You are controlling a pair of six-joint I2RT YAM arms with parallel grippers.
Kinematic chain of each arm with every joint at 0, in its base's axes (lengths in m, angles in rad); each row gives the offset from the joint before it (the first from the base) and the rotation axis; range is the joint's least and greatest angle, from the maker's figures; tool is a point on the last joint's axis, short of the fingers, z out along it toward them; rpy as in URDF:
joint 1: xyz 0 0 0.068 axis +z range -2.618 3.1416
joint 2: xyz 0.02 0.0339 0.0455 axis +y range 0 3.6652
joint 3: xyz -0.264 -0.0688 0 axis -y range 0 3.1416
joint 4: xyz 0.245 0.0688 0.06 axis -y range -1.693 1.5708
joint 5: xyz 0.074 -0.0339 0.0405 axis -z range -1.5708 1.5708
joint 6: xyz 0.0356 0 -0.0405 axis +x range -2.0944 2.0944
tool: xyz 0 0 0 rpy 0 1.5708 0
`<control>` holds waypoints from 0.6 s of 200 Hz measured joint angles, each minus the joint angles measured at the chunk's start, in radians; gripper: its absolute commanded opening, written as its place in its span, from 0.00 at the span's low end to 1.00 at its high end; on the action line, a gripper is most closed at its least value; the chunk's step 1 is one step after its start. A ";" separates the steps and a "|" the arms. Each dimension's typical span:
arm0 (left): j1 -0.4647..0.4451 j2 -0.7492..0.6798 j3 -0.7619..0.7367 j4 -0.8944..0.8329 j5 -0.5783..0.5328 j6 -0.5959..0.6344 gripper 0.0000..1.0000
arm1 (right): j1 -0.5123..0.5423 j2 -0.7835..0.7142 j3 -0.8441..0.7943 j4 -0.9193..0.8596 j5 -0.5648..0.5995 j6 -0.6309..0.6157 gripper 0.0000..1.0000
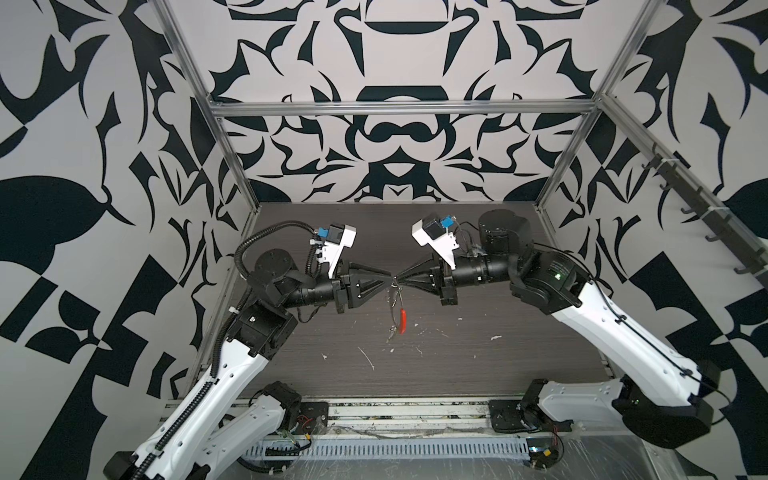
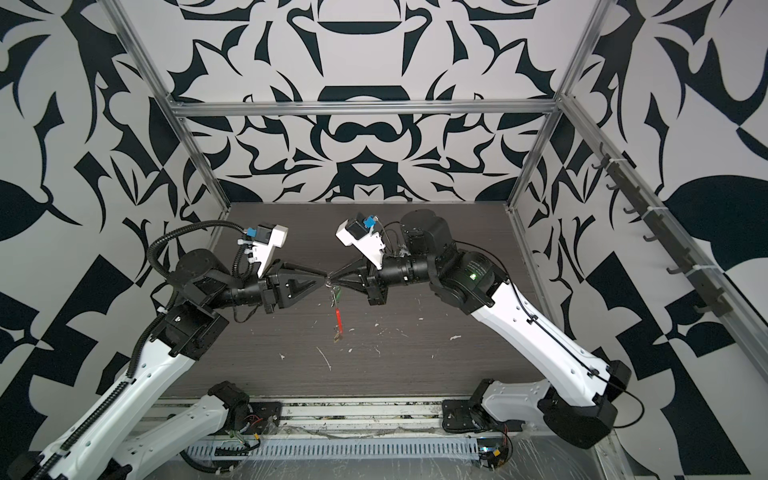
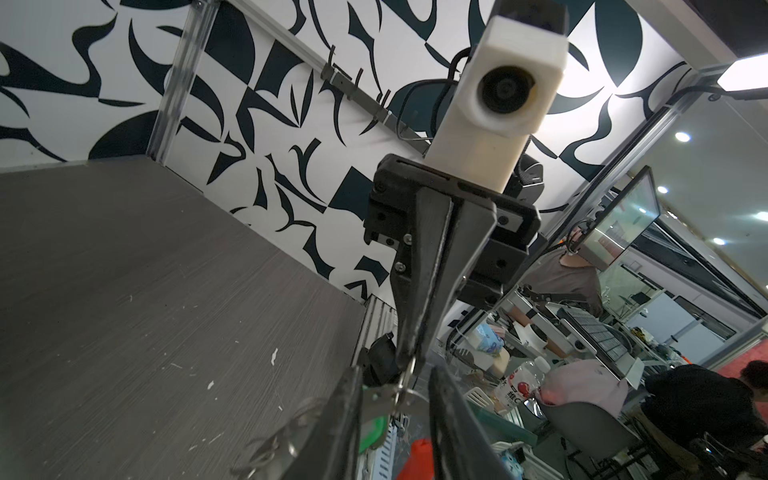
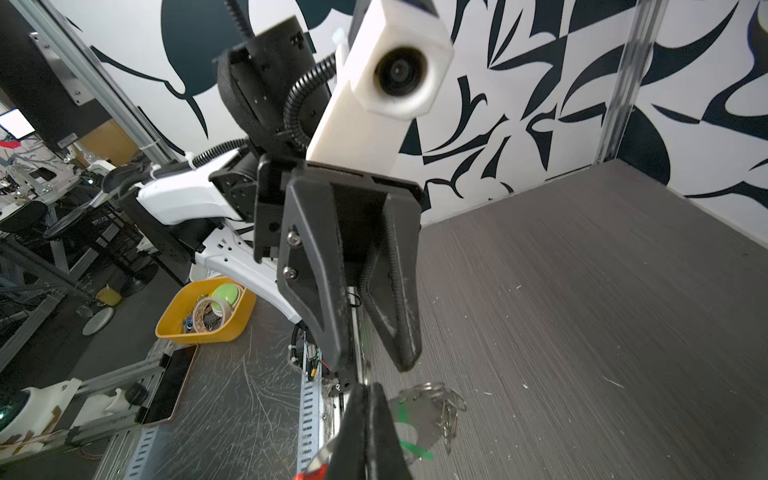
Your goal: Remove the keys from the keyring
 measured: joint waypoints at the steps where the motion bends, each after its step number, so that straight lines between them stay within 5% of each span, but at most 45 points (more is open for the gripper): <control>1: 0.000 0.000 0.000 -0.001 0.002 0.000 0.29 | 0.000 0.001 0.000 -0.002 0.000 0.000 0.00; 31: 0.000 0.017 0.014 -0.042 0.023 0.005 0.21 | 0.000 0.012 0.014 -0.047 0.000 -0.016 0.00; 120: 0.000 0.024 0.026 -0.101 0.043 0.031 0.17 | 0.000 0.024 0.041 -0.073 0.005 -0.025 0.00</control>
